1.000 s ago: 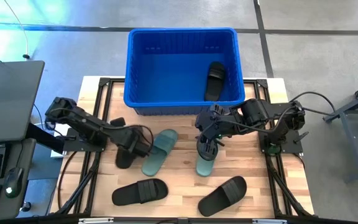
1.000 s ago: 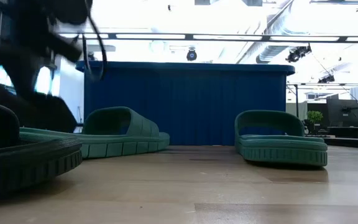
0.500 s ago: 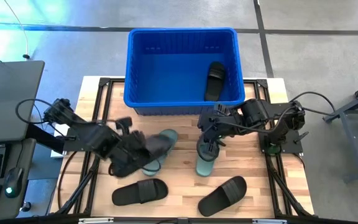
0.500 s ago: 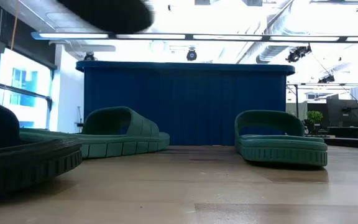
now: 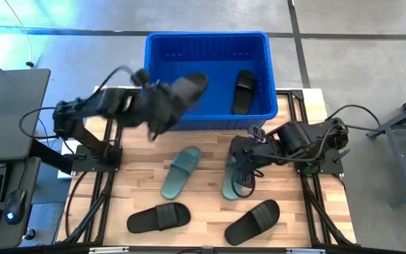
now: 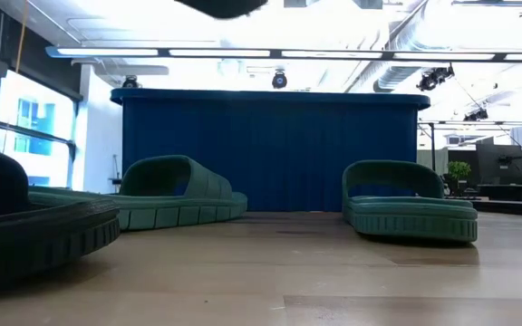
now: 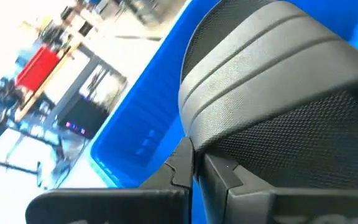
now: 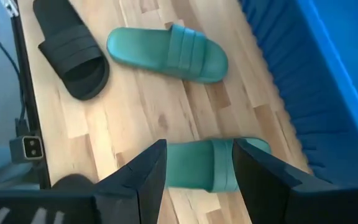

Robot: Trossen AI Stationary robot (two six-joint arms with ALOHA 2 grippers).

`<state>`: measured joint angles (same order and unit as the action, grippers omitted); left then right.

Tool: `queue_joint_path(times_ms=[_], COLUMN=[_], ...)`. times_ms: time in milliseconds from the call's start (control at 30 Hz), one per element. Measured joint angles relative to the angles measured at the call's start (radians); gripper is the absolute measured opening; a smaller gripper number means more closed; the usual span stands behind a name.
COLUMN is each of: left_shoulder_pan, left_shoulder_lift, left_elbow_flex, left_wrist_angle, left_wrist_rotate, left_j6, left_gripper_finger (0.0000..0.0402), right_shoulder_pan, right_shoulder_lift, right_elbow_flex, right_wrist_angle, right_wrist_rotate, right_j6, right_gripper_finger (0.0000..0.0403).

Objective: Pick and place slides into bin
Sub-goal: Put the top left black slide into the bin

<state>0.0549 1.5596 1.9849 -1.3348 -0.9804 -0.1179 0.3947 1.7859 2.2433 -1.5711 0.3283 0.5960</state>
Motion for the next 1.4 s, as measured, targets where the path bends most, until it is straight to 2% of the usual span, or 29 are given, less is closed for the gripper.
queue_joint_path(times_ms=[133, 233, 333, 467, 567, 767, 967, 1200, 1400], left_shoulder_pan=[0.186, 0.294, 0.376, 0.448, 0.478, 0.517, 0.537, 0.565, 0.596], left_shoulder_lift=[0.082, 0.153, 0.243, 0.371, 0.457, 0.588, 0.670, 0.725, 0.762], left_elbow_flex=[-0.002, -0.002, -0.002, -0.002, -0.002, -0.003, -0.003, -0.003, -0.002], left_wrist_angle=[0.186, 0.314, 0.430, 0.621, 0.735, 0.756, 0.797, 0.885, 0.906], left_wrist_rotate=[0.097, 0.185, 0.260, 0.281, 0.313, 0.320, 0.325, 0.383, 0.495], left_j6=[0.162, 0.226, 0.268, 0.344, 0.380, 0.371, 0.331, 0.265, 0.239], left_gripper_finger=[0.0001, 0.0001, 0.0001, 0.0001, 0.0001, 0.0001, 0.0001, 0.0002, 0.0034], right_shoulder_pan=[0.038, 0.070, 0.107, 0.157, 0.194, 0.241, 0.248, 0.248, 0.248], right_shoulder_lift=[-0.001, -0.001, -0.001, -0.001, -0.002, -0.002, -0.002, -0.002, -0.002], right_elbow_flex=[0.000, 0.000, 0.000, 0.000, 0.000, 0.000, 0.000, 0.000, 0.000], right_wrist_angle=[0.000, 0.000, 0.000, 0.000, 0.000, 0.000, 0.000, 0.000, 0.000], right_wrist_rotate=[0.052, 0.091, 0.102, 0.143, 0.211, 0.300, 0.311, 0.312, 0.300], right_j6=[0.085, 0.159, 0.215, 0.268, 0.293, 0.303, 0.324, 0.324, 0.349], right_gripper_finger=[0.0173, 0.0173, 0.0173, 0.0173, 0.0173, 0.0173, 0.0173, 0.0173, 0.0173])
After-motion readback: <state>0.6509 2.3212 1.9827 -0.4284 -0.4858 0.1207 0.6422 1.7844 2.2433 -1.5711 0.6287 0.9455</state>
